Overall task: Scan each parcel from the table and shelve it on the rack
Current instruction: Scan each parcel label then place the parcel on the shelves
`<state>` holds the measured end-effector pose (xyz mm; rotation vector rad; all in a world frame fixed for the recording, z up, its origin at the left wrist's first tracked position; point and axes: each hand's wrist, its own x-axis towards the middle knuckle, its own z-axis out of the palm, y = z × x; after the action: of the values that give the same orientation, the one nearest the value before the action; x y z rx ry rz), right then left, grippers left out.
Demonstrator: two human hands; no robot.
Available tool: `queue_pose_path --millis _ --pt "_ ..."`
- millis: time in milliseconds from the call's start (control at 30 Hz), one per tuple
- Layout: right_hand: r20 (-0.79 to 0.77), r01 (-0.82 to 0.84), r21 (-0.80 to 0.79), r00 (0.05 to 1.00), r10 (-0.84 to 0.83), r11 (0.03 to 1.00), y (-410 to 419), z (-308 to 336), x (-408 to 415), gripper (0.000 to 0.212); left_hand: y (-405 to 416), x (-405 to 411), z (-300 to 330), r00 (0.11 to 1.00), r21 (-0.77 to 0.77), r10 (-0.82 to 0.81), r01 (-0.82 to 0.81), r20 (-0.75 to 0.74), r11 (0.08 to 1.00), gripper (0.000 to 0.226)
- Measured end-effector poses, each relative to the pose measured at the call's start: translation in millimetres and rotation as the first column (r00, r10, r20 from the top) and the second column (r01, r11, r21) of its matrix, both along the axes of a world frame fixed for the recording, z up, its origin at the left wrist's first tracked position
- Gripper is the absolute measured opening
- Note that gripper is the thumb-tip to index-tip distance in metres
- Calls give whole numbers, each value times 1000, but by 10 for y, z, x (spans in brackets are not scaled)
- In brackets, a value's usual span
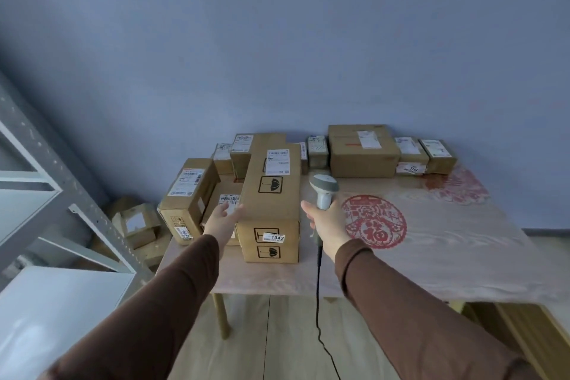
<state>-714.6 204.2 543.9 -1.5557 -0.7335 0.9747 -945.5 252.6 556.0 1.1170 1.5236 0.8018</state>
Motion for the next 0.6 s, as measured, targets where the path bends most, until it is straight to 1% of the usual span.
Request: queue_pose_path --millis 100,200,333,400,433,533,600 --pt "0 39 -27 999 -39 999 239 -197 -41 45 304 -9 -180 1000 -61 -29 29 5 998 77" --pt "-13 64 -58 998 -64 996 483 -368 -60 52 594 11 -305 998 -103 -43 47 45 994 78" --pt "-61 39 -87 997 -44 995 749 -586 -36 54 938 34 -513 989 -186 -87 107 116 977 86" --pt "-116 10 -90 993 -20 996 816 -653 -1 59 1000 83 -535 978 -216 -117 154 175 964 73" --pt "-140 -4 -90 990 -9 996 834 -675 21 59 1008 114 -535 973 -226 -121 165 199 960 71" --pt "-184 -13 -81 983 -2 997 841 -669 88 55 989 203 -510 965 -237 -122 178 233 955 80" --pt "-186 2 -66 982 -15 998 816 -620 143 58 963 259 -487 956 -225 -121 184 266 957 77"
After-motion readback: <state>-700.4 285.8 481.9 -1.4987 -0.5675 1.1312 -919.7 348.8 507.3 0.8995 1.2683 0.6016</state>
